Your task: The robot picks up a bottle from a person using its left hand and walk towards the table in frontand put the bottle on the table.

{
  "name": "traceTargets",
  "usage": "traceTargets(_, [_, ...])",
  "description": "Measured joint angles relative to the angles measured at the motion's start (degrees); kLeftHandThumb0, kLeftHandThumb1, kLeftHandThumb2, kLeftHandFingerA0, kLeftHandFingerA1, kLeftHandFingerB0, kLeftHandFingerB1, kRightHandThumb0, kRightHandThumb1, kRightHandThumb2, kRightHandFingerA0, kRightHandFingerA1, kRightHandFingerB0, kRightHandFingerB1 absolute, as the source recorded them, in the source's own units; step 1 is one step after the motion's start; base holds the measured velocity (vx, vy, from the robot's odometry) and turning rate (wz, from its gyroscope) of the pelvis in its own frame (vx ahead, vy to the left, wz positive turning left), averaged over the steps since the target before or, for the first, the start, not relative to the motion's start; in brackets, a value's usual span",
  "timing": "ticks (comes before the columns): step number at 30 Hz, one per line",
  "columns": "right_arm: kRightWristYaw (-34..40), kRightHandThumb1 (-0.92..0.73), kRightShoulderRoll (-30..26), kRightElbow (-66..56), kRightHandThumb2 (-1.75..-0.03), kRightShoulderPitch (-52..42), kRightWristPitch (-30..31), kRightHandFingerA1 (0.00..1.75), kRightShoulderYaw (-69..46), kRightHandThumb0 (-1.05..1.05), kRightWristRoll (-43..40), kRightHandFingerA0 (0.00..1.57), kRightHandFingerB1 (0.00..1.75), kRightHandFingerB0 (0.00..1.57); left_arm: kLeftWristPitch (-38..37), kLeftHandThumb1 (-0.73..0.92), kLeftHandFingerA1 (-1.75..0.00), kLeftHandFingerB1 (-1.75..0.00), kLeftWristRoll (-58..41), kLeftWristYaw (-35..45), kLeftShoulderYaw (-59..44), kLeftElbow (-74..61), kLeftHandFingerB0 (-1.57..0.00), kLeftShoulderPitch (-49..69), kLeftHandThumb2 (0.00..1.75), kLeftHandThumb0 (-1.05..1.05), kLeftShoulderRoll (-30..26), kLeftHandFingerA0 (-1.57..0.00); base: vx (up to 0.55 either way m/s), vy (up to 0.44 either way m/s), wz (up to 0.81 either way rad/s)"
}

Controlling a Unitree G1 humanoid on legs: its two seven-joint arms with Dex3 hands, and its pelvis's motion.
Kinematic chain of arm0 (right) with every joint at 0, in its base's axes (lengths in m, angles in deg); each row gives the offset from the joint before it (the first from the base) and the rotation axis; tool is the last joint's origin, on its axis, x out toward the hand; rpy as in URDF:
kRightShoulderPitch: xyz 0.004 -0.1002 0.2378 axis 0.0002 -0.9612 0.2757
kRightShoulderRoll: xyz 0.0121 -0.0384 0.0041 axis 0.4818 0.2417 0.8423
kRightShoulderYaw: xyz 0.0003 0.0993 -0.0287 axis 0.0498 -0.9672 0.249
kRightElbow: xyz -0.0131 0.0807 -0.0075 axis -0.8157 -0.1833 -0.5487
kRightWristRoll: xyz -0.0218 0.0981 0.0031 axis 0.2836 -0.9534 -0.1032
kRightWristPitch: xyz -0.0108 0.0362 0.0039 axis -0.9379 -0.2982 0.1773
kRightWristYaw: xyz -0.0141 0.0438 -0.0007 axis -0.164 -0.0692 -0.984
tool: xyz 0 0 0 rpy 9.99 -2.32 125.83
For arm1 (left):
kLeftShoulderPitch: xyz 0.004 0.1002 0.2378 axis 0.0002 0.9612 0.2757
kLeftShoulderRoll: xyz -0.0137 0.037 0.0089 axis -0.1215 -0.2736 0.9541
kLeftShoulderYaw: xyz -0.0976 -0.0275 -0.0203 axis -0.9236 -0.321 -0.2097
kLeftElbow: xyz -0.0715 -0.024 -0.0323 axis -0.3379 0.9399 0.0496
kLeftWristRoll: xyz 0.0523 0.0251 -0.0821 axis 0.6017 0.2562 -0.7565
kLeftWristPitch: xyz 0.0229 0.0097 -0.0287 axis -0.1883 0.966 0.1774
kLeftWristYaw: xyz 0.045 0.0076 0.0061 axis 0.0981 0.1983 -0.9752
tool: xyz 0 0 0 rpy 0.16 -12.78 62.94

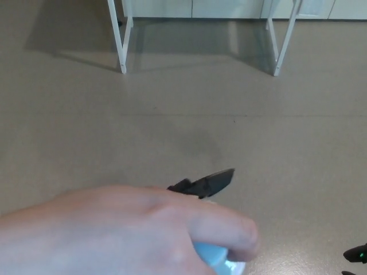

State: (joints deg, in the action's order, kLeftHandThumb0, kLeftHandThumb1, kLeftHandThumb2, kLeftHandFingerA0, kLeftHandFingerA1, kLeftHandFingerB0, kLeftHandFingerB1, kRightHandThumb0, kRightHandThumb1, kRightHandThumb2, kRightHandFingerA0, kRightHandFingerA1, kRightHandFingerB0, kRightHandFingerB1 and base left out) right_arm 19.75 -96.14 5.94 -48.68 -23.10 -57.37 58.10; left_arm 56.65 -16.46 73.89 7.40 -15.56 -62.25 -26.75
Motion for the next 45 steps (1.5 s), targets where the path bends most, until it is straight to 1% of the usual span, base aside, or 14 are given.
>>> traceTargets(2, [0.02, -0.63, -0.03, 0.01, -0.59, 0.21, 0.11, 0.55, 0.02, -0.57, 0.09, 0.73, 0.46, 0.61, 1.95, 0.34, -0.48, -0.22, 0.52, -0.44, 0.80, -0.02, 0.00, -1.68, 0.75, -0.54, 1.06, -0.08, 0.00, 0.000, 0.00])
traceTargets(3, [0.03, -0.63, -0.02, 0.01, -0.59, 0.39, 0.15, 0.56, 0.02, -0.58, 0.12, 0.73, 0.46, 0.61, 2.88, 0.45, -0.39, -0.20, 0.70, -0.63, 1.13, -0.05, -0.04, -2.49, 0.54, -0.54, 1.47, -0.15, 0.00, 0.000, 0.00])
traceTargets(4, [0.03, -0.63, -0.03, 0.01, -0.59, 0.57, 0.20, 0.56, 0.02, -0.57, 0.14, 0.74, 0.45, 0.60, 3.67, 0.38, -0.47, -0.18, 0.91, -0.79, 1.35, -0.10, -0.05, -3.11, 0.70, -0.59, 1.73, -0.15, 0.00, 0.000, 0.00])
traceTargets(10, [0.05, -0.63, -0.03, -0.02, -0.59, 1.22, 0.27, 0.53, 0.00, -0.55, 0.30, 0.72, 0.45, 0.60, 9.24, 0.37, -0.50, -0.19, 3.17, -2.60, 3.49, -0.09, -0.02, -7.65, 0.72, -0.55, 4.93, -0.21, 0.00, 0.000, 0.00])
traceTargets(11, [0.04, -0.64, -0.03, -0.02, -0.59, 1.34, 0.30, 0.53, -0.03, -0.55, 0.32, 0.70, 0.45, 0.59, 10.24, 0.54, -0.51, -0.26, 3.83, -3.00, 3.91, 0.01, -0.13, -8.46, 0.56, -0.42, 5.53, -0.55, 0.00, 0.000, 0.00])
traceTargets(12, [0.04, -0.64, -0.03, -0.01, -0.59, 1.46, 0.31, 0.53, -0.06, -0.55, 0.34, 0.70, 0.45, 0.59, 10.94, 0.54, -0.51, -0.26, 4.43, -3.44, 4.25, 0.22, -0.13, -9.16, 0.56, -0.42, 6.12, -0.55, 0.00, 0.000, 0.00])
traceTargets(13, [0.01, -0.64, -0.03, 0.00, -0.59, 1.64, 0.31, 0.53, -0.10, -0.56, 0.35, 0.70, 0.45, 0.59, 11.38, 0.63, -0.58, -0.31, 5.35, -4.07, 4.70, 0.88, -0.27, -9.97, 0.59, -0.29, 6.99, -0.89, 0.00, 0.000, 0.00])
traceTargets(14, [0.00, -0.64, -0.03, 0.00, -0.59, 1.79, 0.31, 0.53, -0.13, -0.56, 0.35, 0.70, 0.45, 0.59, 11.56, 0.76, -0.71, -0.41, 6.10, -4.56, 4.97, 1.45, -0.54, -10.43, 0.63, -0.14, 7.59, -1.07, 0.00, 0.000, 0.00])
traceTargets(15, [-0.02, -0.64, -0.03, 0.00, -0.59, 2.00, 0.33, 0.53, -0.22, -0.56, 0.35, 0.70, 0.45, 0.59, 11.74, 0.76, -0.71, -0.41, 7.28, -5.41, 5.35, 2.47, -0.54, -11.20, 0.63, -0.14, 8.51, -1.07, 0.00, 0.000, 0.00])
traceTargets(16, [-0.03, -0.63, -0.03, 0.00, -0.59, 2.13, 0.35, 0.55, -0.30, -0.56, 0.35, 0.74, 0.45, 0.58, 11.94, 0.83, -1.06, -0.61, 8.14, -6.02, 5.62, 3.09, -0.84, -11.66, 0.67, -0.06, 9.16, -1.09, 0.00, 0.000, 0.00])
traceTargets(17, [-0.03, -0.64, -0.04, -0.01, -0.59, 2.29, 0.39, 0.55, -0.32, -0.56, 0.37, 0.72, 0.45, 0.58, 12.17, 0.80, -1.17, -0.76, 9.03, -6.78, 5.93, 3.91, -0.82, -12.15, 0.75, -0.04, 10.04, -1.06, 0.00, 0.000, 0.00])
traceTargets(24, [-0.25, -0.65, -0.16, -0.05, -0.60, 3.49, 0.62, 0.53, -0.39, -0.56, 0.50, 0.69, 0.44, 0.57, 12.37, 0.82, -1.31, -1.06, 13.20, -11.03, 6.33, 8.98, -0.71, -12.57, 0.76, -0.04, 13.13, -0.91, 0.00, 0.000, 0.00])
traceTargets(28, [-0.71, -0.65, -0.34, -0.05, -0.60, 3.95, 0.68, 0.51, -0.39, -0.56, 0.67, 0.66, 0.44, 0.57, 12.34, 0.82, -1.40, -1.08, 14.29, -12.37, 5.18, 11.58, -0.70, -12.62, 0.73, -0.07, 13.53, -0.90, 0.00, 0.000, 0.00])
traceTargets(45, [-1.07, -0.67, -0.44, -0.03, -0.60, 4.51, 1.16, 0.51, 0.20, -0.55, 1.24, 0.65, 0.44, 0.56, 12.40, 0.85, -1.25, -0.96, 16.15, -12.75, -0.31, 20.42, -0.77, -16.60, 0.66, -0.10, 13.51, -1.05, 0.00, 0.000, 0.00])
